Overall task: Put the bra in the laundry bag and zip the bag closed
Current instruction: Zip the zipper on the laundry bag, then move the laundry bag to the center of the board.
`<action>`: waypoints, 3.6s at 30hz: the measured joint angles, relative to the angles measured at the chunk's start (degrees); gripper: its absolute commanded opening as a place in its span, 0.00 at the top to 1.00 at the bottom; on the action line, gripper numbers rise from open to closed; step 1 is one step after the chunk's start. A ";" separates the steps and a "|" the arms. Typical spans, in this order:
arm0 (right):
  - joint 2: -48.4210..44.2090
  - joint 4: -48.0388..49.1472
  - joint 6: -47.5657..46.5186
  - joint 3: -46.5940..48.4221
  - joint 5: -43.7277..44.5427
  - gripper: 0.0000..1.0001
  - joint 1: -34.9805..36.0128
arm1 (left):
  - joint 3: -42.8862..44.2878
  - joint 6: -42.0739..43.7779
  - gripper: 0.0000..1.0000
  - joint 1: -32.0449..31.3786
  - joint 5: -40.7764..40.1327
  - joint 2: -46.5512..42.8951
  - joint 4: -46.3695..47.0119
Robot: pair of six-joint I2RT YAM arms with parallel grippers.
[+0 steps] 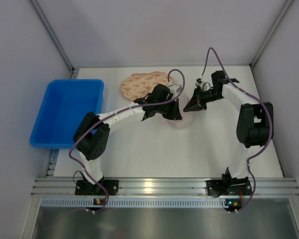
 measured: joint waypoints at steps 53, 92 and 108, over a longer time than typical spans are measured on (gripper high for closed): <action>2.32 -5.05 -3.26 4.85 3.39 1.00 -1.14 | -0.04 3.34 1.00 1.49 0.33 0.17 -2.47; 24.15 28.22 17.16 16.06 6.86 0.62 -13.35 | -1.03 9.18 0.02 22.91 4.52 -8.02 -7.15; -7.32 19.34 3.41 4.13 6.56 0.01 -14.49 | 2.84 20.81 0.02 28.79 -0.79 -12.98 -23.08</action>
